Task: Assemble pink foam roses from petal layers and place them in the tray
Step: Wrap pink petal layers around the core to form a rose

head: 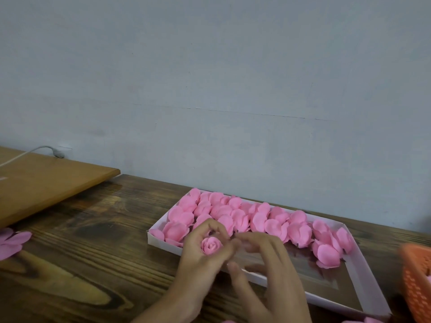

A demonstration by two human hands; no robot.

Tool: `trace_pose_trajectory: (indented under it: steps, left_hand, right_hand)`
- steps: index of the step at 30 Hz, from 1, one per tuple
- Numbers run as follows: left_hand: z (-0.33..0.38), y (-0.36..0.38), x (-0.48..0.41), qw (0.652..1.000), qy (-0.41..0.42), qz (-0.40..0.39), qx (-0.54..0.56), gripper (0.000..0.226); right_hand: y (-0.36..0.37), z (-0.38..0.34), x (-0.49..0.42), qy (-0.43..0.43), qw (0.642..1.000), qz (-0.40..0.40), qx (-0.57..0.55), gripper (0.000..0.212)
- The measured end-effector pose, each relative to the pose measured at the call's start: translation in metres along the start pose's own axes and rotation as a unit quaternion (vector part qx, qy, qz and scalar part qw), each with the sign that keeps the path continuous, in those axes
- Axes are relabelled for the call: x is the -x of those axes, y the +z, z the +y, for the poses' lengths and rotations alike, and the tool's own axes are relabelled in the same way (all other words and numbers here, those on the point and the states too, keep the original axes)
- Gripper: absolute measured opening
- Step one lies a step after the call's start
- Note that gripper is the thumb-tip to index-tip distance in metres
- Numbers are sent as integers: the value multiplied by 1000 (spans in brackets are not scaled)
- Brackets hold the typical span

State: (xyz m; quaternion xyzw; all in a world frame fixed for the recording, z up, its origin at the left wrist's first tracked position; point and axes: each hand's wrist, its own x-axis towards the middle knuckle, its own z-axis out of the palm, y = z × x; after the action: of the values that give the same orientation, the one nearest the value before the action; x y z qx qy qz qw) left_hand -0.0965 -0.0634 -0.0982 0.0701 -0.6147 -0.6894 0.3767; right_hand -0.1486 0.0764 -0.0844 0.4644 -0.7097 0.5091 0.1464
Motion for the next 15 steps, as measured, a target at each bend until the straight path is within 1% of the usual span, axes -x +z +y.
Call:
trace_pose_trajectory:
  steps: [1, 3, 4, 6, 8, 10, 12, 15]
  left_hand:
    - [1, -1, 0, 999, -30, 16, 28, 30]
    - [3, -1, 0, 991, -88, 19, 97, 33]
    - [4, 0, 0, 987, -102, 19, 122, 34]
    - [4, 4, 0, 983, -110, 19, 147, 34]
    - [4, 10, 3, 988, -91, 6, 125, 30]
    - [5, 13, 6, 992, -72, -17, 101, 30]
    - [7, 14, 8, 991, -67, -42, 106, 33]
    - [11, 12, 8, 984, -80, -97, 129, 44]
  right_hand:
    - [3, 5, 2, 40, 998, 10, -48, 36]
    - [5, 8, 0, 144, 982, -57, -107, 39]
    - [5, 8, -2, 176, 972, -103, -115, 39]
    - [7, 6, -3, 215, 950, -165, -156, 37]
    - [8, 2, -3, 229, 935, -199, -182, 36]
    - [5, 1, -4, 224, 941, -170, -191, 29]
    - [2, 1, -4, 218, 944, -140, -206, 23]
    - [-1, -1, -7, 219, 941, -122, -228, 22]
